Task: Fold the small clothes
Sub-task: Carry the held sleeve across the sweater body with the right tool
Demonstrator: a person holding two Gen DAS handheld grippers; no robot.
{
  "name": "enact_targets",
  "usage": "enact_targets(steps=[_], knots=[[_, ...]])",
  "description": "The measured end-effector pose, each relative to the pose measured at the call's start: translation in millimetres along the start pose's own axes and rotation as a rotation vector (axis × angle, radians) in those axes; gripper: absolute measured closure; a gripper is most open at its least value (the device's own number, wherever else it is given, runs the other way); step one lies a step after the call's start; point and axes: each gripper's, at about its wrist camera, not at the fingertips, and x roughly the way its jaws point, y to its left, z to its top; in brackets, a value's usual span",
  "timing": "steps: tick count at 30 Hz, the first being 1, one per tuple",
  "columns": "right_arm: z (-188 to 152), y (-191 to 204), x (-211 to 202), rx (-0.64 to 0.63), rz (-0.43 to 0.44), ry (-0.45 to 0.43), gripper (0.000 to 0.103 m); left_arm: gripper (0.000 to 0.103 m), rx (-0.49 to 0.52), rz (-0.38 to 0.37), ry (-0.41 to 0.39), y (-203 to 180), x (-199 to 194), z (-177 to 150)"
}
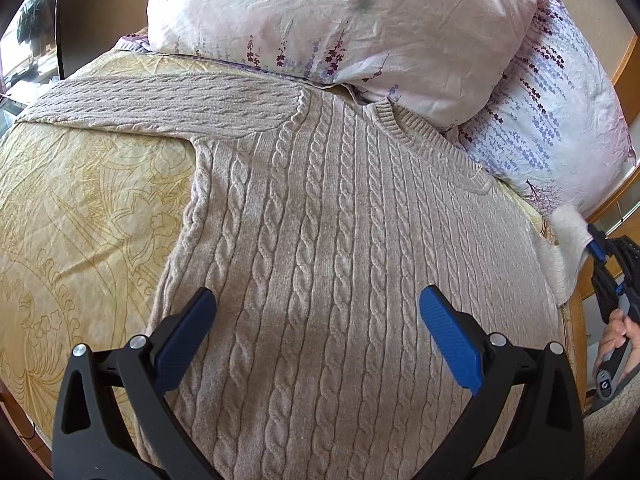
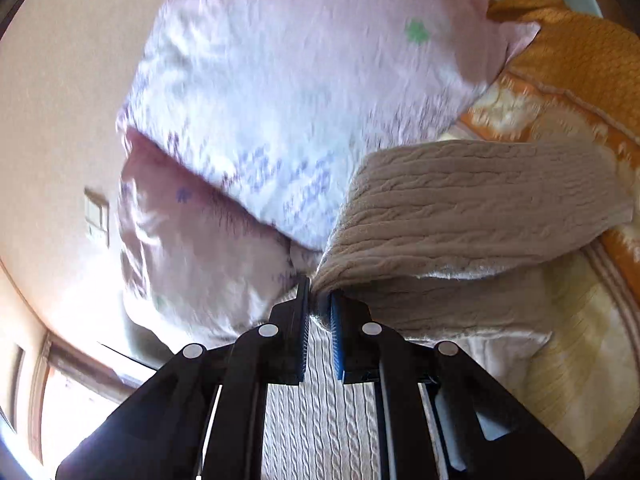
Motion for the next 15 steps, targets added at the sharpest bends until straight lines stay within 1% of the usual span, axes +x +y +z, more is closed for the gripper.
enact_targets(steps=[3, 6, 7, 9, 10, 11, 12, 13, 15], knots=[[-41, 2, 39, -0.054, -0.063, 0.155, 0.093, 0.002, -0.006, -0.006, 0.000, 2, 0, 2], [-72, 1, 63, -0.099, -0.137, 0.272, 0.092, 0.002, -0.010, -0.014, 0.001, 4, 0, 3], [-79, 2, 64, -0.109, -0.161, 0.287, 0.091, 0.002, -0.009, -0.017, 0.003, 5, 0, 3], [-75, 2, 57, -0.089, -0.143, 0.269, 0.085, 0.002, -0.006, -0.023, 0.007, 6, 0, 3], [-70, 1, 51, -0.066, -0.127, 0.251, 0.064, 0.002, -0.006, -0.026, 0.009, 7, 0, 3], [-65, 0, 44, -0.046, -0.122, 0.220, 0.035, 0.002, -0.008, -0.029, 0.011, 8, 1, 3], [-58, 0, 38, -0.024, -0.110, 0.176, 0.025, 0.002, -0.011, -0.032, 0.013, 9, 1, 3], [-51, -1, 31, 0.004, -0.092, 0.131, 0.023, 0.002, -0.014, -0.034, 0.014, 10, 2, 3], [-37, -12, 19, 0.086, -0.075, 0.071, 0.023, 0.002, -0.016, -0.036, 0.017, 12, 2, 3]])
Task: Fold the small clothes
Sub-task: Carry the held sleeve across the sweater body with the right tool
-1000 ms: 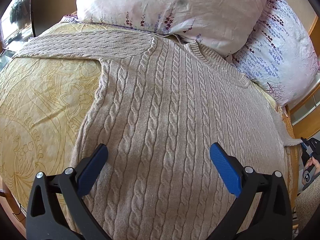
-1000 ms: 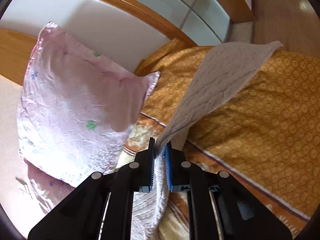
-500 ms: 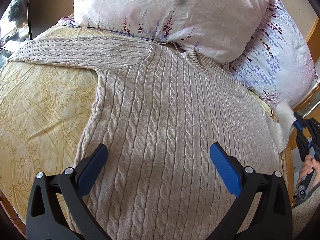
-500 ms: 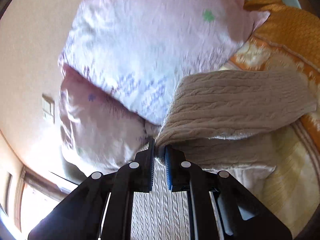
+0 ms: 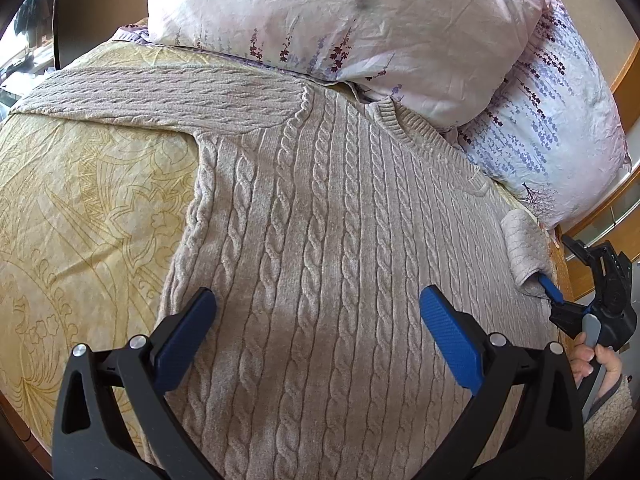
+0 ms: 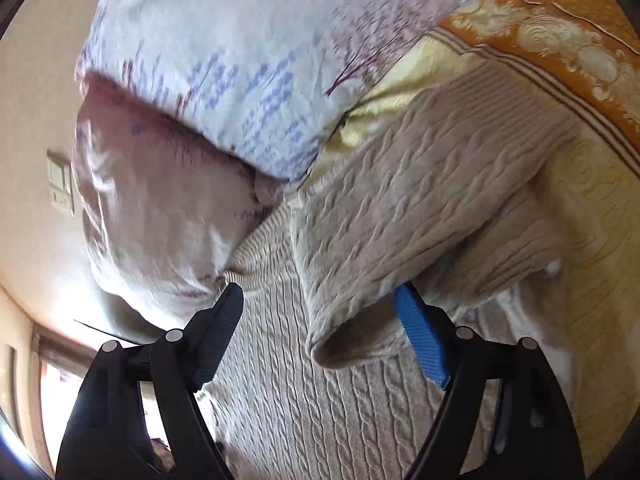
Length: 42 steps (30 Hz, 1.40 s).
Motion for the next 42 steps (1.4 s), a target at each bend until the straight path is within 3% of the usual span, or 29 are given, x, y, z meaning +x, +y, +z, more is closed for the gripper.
enact_targets(steps=[3, 7, 10, 12, 16, 18, 21, 22, 23, 24, 27, 34, 37, 42], knots=[[22, -23, -17, 0.141, 0.016, -0.090, 0.024, 0.002, -0.001, -0.002, 0.001, 2, -1, 0], [42, -57, -29, 0.282, -0.001, -0.190, 0.042, 0.002, -0.011, -0.001, -0.006, 6, -3, 1], [49, -77, -32, 0.396, -0.054, -0.194, 0.059, 0.002, -0.018, 0.003, -0.010, 11, -6, 1], [45, -78, -41, 0.441, -0.039, -0.224, 0.059, 0.002, -0.015, 0.005, -0.016, 13, -9, 1], [41, -77, -52, 0.419, -0.141, -0.232, 0.056, 0.002, -0.024, 0.027, -0.030, 20, -14, 1], [42, -86, -41, 0.460, -0.146, -0.197, 0.056, 0.002, -0.047, 0.029, -0.032, 27, -16, 2], [46, -96, -39, 0.471, -0.121, -0.222, 0.056, 0.002, -0.059, 0.036, -0.031, 32, -17, 3], [48, -96, -37, 0.452, -0.122, -0.231, 0.063, 0.002, -0.055, 0.036, -0.033, 32, -18, 3], [51, -94, -34, 0.435, -0.110, -0.234, 0.087, 0.002, -0.051, 0.037, -0.034, 32, -19, 3], [54, -92, -32, 0.430, -0.094, -0.234, 0.092, 0.002, -0.047, 0.038, -0.034, 33, -20, 3], [56, -68, -30, 0.379, 0.031, -0.258, 0.093, 0.002, -0.046, 0.042, -0.037, 37, -22, 2], [38, 14, 9, 0.264, 0.272, -0.132, 0.093, 0.002, -0.088, 0.040, -0.042, 51, -24, 5], [23, 45, 38, 0.206, 0.304, -0.049, 0.093, 0.002, -0.083, 0.035, -0.046, 53, -26, 5], [-11, 73, 89, 0.144, 0.273, 0.086, 0.093, 0.002, -0.096, 0.034, -0.058, 61, -31, 6]])
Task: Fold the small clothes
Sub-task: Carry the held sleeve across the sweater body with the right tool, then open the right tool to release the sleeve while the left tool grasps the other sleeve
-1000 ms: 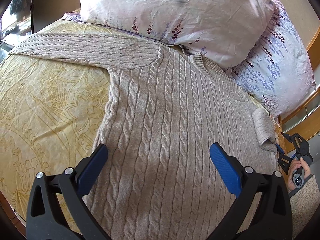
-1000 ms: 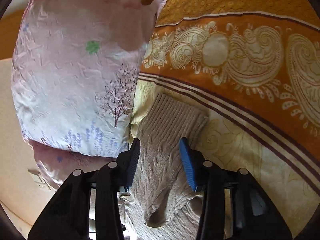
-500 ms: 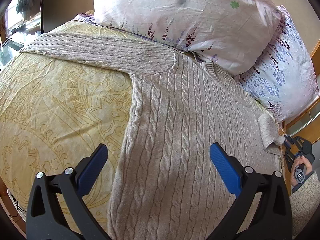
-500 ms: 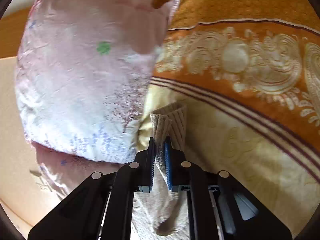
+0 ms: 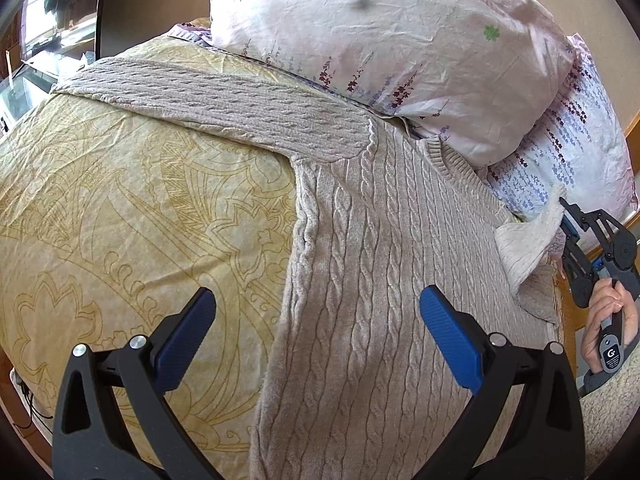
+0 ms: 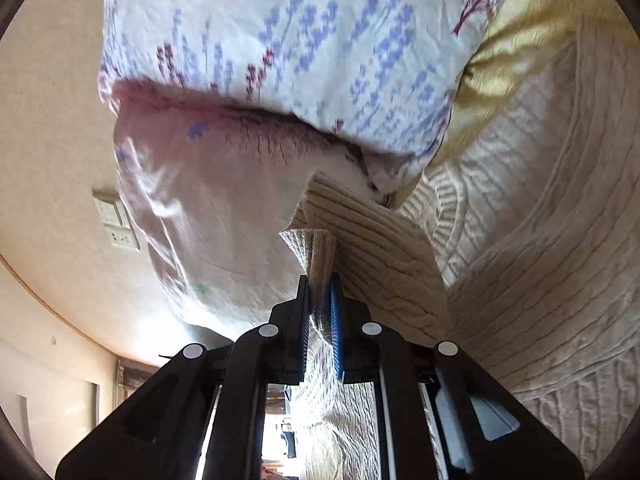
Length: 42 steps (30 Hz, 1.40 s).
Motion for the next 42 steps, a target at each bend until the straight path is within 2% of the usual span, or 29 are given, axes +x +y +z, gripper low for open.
enact_targets(steps=[6, 13, 19, 23, 24, 26, 27, 29, 31, 34, 35, 37, 42], knots=[[-40, -4, 54, -0.049, -0.094, 0.141, 0.093, 0.002, -0.035, 0.028, -0.024, 16, -9, 3], [-78, -1, 99, -0.096, -0.150, 0.260, 0.093, 0.002, -0.080, 0.053, -0.034, 35, -15, 7], [-102, -5, 113, -0.100, -0.215, 0.304, 0.093, 0.002, -0.076, 0.058, -0.043, 43, -17, 9], [-108, 4, 113, -0.184, -0.272, 0.332, 0.090, 0.002, -0.090, 0.074, -0.062, 51, -17, 20], [-110, 6, 114, -0.200, -0.278, 0.340, 0.088, 0.002, -0.095, 0.078, -0.074, 54, -18, 26], [-115, 9, 115, -0.228, -0.274, 0.362, 0.070, 0.002, -0.103, 0.075, -0.101, 59, -18, 38], [-119, 14, 117, -0.254, -0.273, 0.370, 0.066, 0.002, -0.103, 0.074, -0.098, 61, -16, 45], [-131, 26, 119, -0.324, -0.275, 0.398, 0.047, 0.002, -0.108, 0.070, -0.061, 66, -9, 60], [-144, 37, 120, -0.361, -0.243, 0.455, 0.034, 0.002, -0.139, 0.036, -0.016, 73, 2, 73], [-157, 50, 110, -0.377, -0.179, 0.520, 0.032, 0.002, -0.226, -0.027, 0.007, 88, 18, 86], [-159, 53, 102, -0.388, -0.175, 0.513, 0.024, 0.002, -0.259, -0.052, 0.009, 93, 23, 89], [-157, 55, 80, -0.406, -0.183, 0.479, 0.020, 0.002, -0.330, -0.091, 0.009, 104, 33, 95], [-135, 36, 19, -0.357, -0.249, 0.395, 0.020, 0.004, -0.457, -0.160, -0.029, 123, 46, 110]])
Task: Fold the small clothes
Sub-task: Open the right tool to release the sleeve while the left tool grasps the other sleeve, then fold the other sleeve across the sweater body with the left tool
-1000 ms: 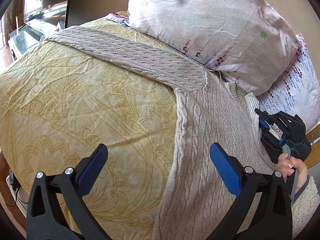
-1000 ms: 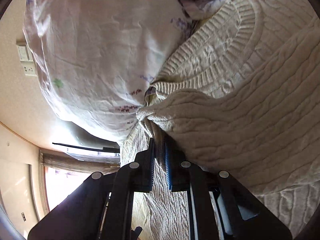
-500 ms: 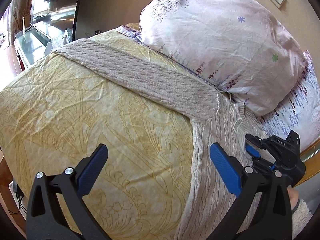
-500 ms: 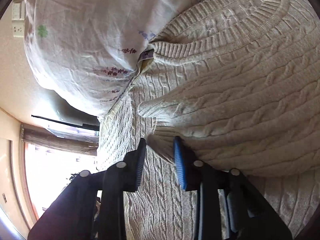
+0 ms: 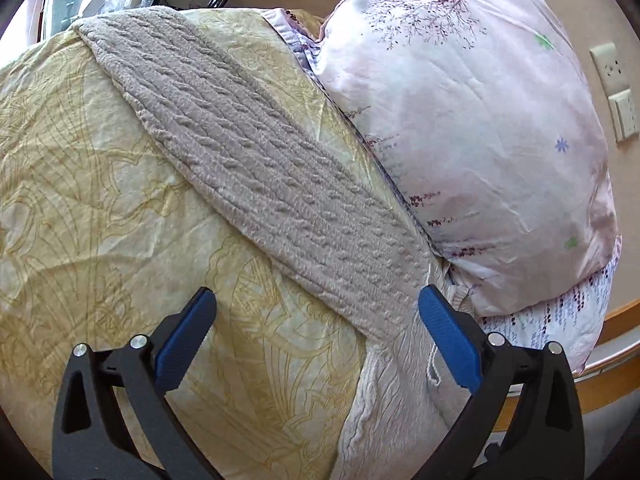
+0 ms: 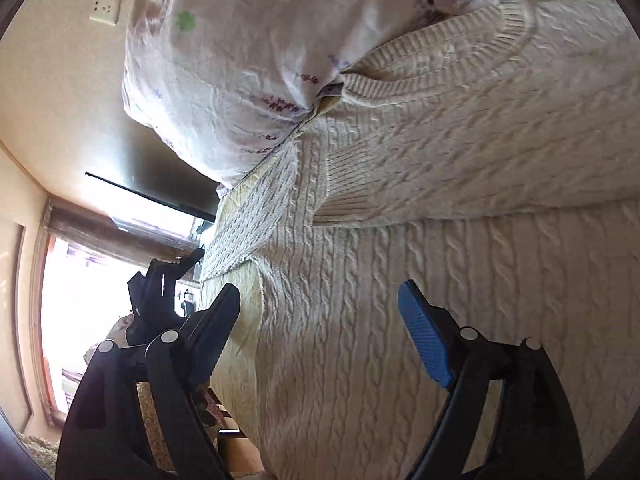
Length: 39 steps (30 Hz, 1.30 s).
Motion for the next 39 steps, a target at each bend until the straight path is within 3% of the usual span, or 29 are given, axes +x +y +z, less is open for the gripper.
enact_targets(steps=[6, 11, 15, 19, 22, 27, 32, 35, 39], knots=[[-14, -39, -43, 0.106, -0.037, -0.066, 0.020, 0.029, -0.209, -0.116, -0.041, 27, 9, 25], [-21, -52, -70, 0.126, -0.055, -0.103, 0.020, 0.058, -0.371, -0.138, -0.081, 54, 9, 38], [-24, -58, -83, 0.126, -0.068, -0.122, 0.020, 0.066, -0.495, -0.161, -0.147, 75, 5, 47], [-24, -65, -90, 0.144, -0.081, -0.141, 0.020, 0.078, -0.531, -0.155, -0.169, 85, 7, 58], [-25, -72, -101, 0.159, -0.087, -0.155, 0.020, 0.096, -0.525, -0.202, -0.162, 79, 10, 59], [-28, -83, -106, 0.175, -0.091, -0.165, 0.020, 0.096, -0.421, -0.341, -0.157, 41, 8, 53], [-27, -89, -107, 0.181, -0.085, -0.162, 0.020, 0.096, -0.294, -0.502, -0.111, -24, 9, 33], [-27, -90, -109, 0.179, -0.082, -0.163, 0.020, 0.096, -0.210, -0.574, -0.039, -70, 20, 9], [-27, -92, -112, 0.175, -0.084, -0.168, 0.020, 0.096, -0.121, -0.613, 0.067, -122, 44, -36]])
